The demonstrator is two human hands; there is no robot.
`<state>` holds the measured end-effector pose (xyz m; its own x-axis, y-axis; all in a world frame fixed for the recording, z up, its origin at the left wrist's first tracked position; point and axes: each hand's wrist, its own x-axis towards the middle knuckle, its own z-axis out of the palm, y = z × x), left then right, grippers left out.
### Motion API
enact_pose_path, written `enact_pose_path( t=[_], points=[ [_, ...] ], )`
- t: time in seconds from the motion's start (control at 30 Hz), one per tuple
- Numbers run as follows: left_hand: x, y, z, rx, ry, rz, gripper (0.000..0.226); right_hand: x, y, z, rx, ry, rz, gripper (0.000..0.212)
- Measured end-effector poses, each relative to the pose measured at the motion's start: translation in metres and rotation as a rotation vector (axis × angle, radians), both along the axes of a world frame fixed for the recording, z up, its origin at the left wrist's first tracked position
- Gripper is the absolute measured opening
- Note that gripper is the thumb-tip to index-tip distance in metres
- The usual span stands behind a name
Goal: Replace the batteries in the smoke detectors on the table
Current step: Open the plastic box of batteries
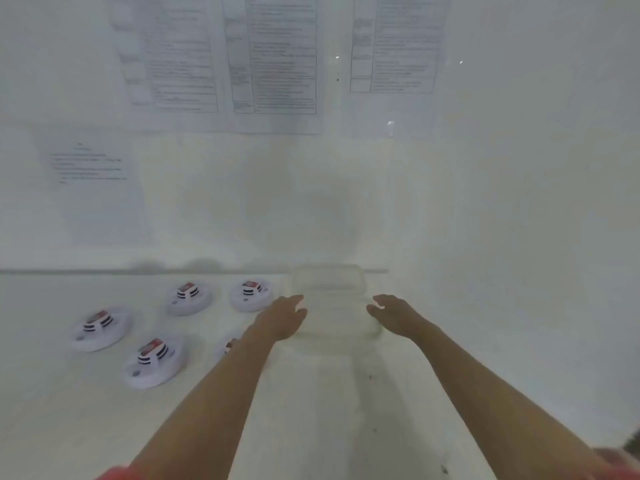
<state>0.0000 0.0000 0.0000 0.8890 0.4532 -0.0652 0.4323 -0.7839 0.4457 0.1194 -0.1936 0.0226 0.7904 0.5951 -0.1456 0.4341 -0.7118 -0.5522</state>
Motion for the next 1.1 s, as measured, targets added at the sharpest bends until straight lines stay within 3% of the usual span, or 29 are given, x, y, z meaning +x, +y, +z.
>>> enact_pose_path(
  t=[0.13,0.3,0.47,0.67,0.87,0.97,1.1],
  points=[
    [0.001,0.001,-0.007,-0.164,-0.131,0.094,0.046,0.004,0.002,-0.011,0.126,0.142,-0.089,0.052],
    [0.004,0.001,-0.007,-0.610,-0.284,0.261,0.045,0.013,0.004,-0.020,0.462,0.483,-0.275,0.042],
    [0.004,0.008,-0.004,-1.068,-0.320,0.404,0.015,0.020,0.000,-0.017,0.502,0.618,-0.247,0.007],
    [0.003,0.016,-0.003,-1.311,-0.284,0.424,0.012,0.030,0.001,-0.022,0.575,0.790,-0.245,0.012],
    [0.004,0.018,-0.004,-1.301,-0.225,0.445,0.015,0.037,0.002,-0.025,0.564,0.873,-0.284,0.010],
    [0.009,0.017,-0.001,-1.274,-0.238,0.477,0.016,0.044,0.005,-0.029,0.616,0.789,-0.354,0.047],
    [0.013,0.018,0.006,-1.103,-0.174,0.485,0.016,0.046,0.001,-0.029,0.576,0.815,-0.327,0.036]
  ],
)
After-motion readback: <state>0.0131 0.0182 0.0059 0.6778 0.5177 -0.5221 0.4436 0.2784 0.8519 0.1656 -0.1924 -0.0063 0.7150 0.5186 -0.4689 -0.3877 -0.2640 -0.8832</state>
